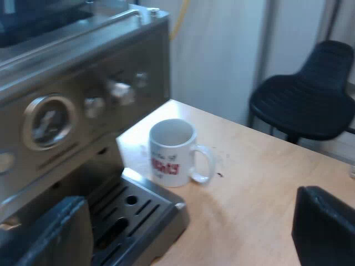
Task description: Place mug into machine
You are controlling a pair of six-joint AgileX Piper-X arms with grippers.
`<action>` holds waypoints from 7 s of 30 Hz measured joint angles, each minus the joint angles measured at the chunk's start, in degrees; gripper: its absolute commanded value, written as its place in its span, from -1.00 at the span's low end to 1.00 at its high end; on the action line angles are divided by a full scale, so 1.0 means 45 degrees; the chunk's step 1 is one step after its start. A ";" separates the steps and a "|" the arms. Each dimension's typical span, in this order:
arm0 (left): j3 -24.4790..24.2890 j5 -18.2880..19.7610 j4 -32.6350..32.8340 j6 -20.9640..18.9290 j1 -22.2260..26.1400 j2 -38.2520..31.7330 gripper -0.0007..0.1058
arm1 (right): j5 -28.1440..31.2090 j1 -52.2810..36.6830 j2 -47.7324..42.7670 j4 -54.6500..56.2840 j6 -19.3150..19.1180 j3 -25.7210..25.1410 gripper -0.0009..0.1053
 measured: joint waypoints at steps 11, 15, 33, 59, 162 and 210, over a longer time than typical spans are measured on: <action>0.0000 0.0069 -0.2019 -0.0032 -0.0151 0.3092 0.53 | 0.0000 0.0000 0.0685 -0.0122 -0.0252 0.0000 0.33; 0.0000 0.0069 -0.2547 -0.0099 -0.0151 0.3971 0.53 | -0.0026 0.0000 0.0736 -0.0122 -0.0252 0.0000 0.33; 0.0174 0.0095 -0.4356 0.0189 -0.0294 0.6440 0.53 | -0.0028 0.0000 0.0736 -0.0491 -0.0252 0.1254 0.33; 0.0556 -0.0929 -0.5755 0.0189 -0.2622 0.6502 0.53 | -0.0875 0.0000 0.0808 -0.5814 -0.0252 0.5412 0.33; 0.0556 -0.0929 -0.5755 0.0189 -0.2622 0.6502 0.53 | 0.3604 0.2191 1.4578 -2.2134 0.1677 0.6494 -0.98; 0.1087 -0.0952 0.0069 0.0105 -0.2622 -0.0982 0.53 | 0.6251 0.6901 0.2260 -1.0781 -0.0214 0.6592 -0.98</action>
